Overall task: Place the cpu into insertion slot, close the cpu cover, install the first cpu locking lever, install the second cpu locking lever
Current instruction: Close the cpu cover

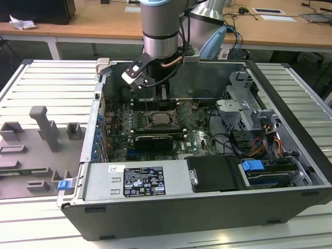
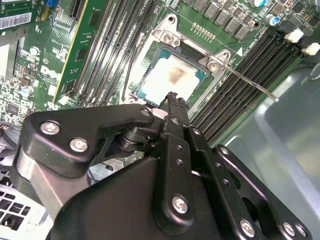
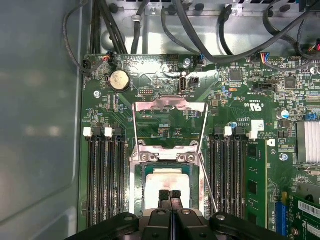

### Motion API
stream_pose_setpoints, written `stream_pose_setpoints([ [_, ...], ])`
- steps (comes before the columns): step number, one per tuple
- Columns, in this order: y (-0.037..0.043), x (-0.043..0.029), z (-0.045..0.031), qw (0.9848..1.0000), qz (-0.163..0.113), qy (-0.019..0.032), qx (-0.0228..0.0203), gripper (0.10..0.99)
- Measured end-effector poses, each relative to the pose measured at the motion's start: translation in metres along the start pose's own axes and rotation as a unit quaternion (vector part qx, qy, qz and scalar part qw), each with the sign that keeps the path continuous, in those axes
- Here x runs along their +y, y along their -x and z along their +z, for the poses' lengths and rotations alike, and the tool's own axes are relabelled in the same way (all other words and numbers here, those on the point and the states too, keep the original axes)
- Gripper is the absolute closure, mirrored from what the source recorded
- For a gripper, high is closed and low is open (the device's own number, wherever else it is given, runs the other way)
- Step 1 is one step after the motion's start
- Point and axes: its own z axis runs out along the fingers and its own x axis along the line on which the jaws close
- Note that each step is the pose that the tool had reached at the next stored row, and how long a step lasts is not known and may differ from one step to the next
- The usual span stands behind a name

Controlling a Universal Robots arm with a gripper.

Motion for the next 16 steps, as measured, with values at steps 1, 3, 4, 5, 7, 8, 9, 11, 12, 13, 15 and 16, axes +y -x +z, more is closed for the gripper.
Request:
stream_pose_setpoints([
  [1,0.0000,0.0000,-0.0005,1.0000,0.000,0.0000,0.0000,0.980],
  [3,-0.0001,0.0001,-0.0013,1.0000,0.000,0.0000,0.0000,0.980],
  [4,-0.0001,0.0002,-0.0015,1.0000,0.000,0.0000,0.0000,0.980],
  [5,-0.0001,0.0002,-0.0018,1.0000,-0.001,0.0000,0.0000,0.980],
  [7,-0.0001,0.0002,-0.0026,1.0000,-0.001,0.0000,0.0000,0.980],
  [8,-0.0002,0.0003,-0.0029,1.0000,-0.001,0.0000,0.0001,0.980],
  [9,-0.0002,0.0003,-0.0032,1.0000,-0.001,0.0000,0.0001,0.980],
  [11,-0.0001,0.0003,-0.0036,1.0000,-0.002,0.0000,0.0001,0.980],
  [12,-0.0002,0.0003,-0.0039,1.0000,-0.002,0.0000,0.0001,0.980],
  [13,-0.0001,0.0004,-0.0042,1.0000,-0.002,0.0000,0.0001,0.980],
  [15,-0.0002,0.0004,-0.0051,1.0000,-0.003,0.0000,0.0001,0.980],
  [16,-0.0002,0.0005,-0.0055,1.0000,-0.003,0.0000,0.0001,0.980],
])
